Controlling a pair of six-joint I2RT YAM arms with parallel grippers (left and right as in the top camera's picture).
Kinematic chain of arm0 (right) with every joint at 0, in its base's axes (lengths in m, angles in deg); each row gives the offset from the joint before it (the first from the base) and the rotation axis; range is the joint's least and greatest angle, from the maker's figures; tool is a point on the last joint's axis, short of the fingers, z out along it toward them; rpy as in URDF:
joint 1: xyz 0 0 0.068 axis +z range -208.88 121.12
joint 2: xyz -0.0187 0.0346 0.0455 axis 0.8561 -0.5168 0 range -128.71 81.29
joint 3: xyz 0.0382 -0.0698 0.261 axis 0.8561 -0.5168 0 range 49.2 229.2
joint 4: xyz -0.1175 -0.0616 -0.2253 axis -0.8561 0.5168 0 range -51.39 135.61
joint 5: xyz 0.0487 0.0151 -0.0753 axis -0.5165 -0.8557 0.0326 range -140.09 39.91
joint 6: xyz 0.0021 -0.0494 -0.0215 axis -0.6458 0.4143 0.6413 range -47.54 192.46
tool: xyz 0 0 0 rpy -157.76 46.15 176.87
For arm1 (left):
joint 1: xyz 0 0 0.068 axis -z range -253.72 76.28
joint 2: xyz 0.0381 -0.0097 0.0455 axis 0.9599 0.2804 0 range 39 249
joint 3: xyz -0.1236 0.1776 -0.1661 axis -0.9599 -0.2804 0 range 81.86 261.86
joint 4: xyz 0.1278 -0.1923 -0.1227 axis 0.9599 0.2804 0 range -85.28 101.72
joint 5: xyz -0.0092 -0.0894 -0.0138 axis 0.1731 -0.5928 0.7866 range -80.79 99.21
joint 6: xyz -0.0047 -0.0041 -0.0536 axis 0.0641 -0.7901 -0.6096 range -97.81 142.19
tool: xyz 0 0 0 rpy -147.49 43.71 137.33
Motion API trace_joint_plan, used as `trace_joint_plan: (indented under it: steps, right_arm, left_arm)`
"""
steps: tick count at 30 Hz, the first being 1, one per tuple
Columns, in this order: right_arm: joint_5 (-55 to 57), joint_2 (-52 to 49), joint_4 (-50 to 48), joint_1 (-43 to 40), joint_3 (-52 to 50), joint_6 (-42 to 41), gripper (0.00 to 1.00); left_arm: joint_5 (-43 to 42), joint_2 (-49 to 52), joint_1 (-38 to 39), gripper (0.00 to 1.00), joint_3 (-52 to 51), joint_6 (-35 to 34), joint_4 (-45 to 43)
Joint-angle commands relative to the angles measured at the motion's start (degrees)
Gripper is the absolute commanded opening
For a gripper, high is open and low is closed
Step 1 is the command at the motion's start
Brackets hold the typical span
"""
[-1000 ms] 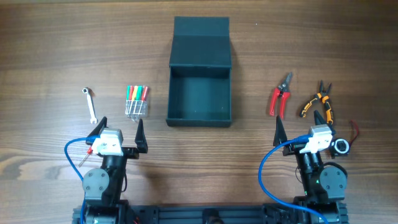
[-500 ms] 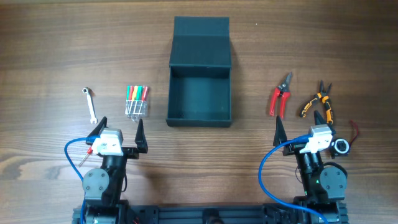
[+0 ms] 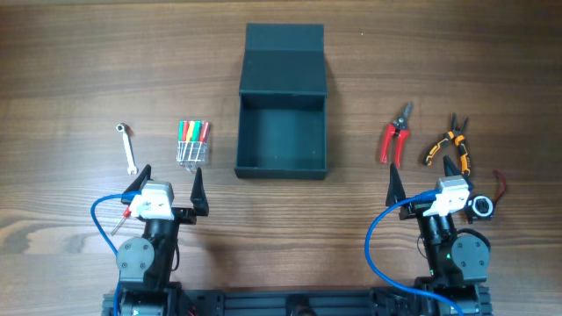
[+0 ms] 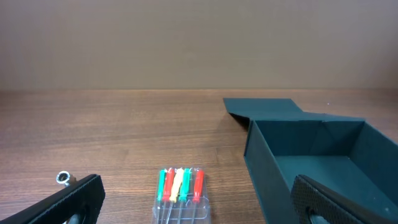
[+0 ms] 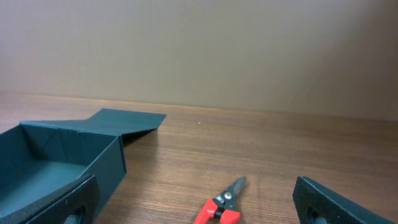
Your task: Pack container
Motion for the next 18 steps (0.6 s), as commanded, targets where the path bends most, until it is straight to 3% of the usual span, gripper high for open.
trace_joint_plan:
  steps: [1, 4, 8, 10, 13, 18]
  right_arm:
    - [0.4, 0.5, -0.3, 0.3, 0.0, -0.9, 1.00]
    - [0.4, 0.2, -0.3, 0.3, 0.0, -0.9, 1.00]
    - [0.3, -0.4, -0.3, 0.3, 0.0, -7.1, 1.00]
    - [-1.9, -1.0, -0.2, 0.3, 0.2, -11.4, 1.00]
    - [-8.8, -4.2, 5.7, 0.3, 5.9, -17.7, 1.00]
    - [-9.1, -15.5, 19.8, 0.3, 22.4, -18.3, 1.00]
  left_arm:
    - [-1.3, -0.5, 0.3, 1.00, -0.4, 1.1, 0.0]
    - [-1.4, -0.5, 0.3, 1.00, -0.4, 1.1, 0.0]
    - [0.1, -0.5, 0.3, 1.00, -0.4, 0.6, -2.5]
    - [0.2, -0.4, 0.2, 1.00, -0.3, -6.9, -5.0]
    - [-1.9, 1.0, 0.2, 1.00, 4.9, -17.7, 2.6]
    - [-5.8, 8.9, 0.2, 1.00, 17.7, -18.4, 16.8]
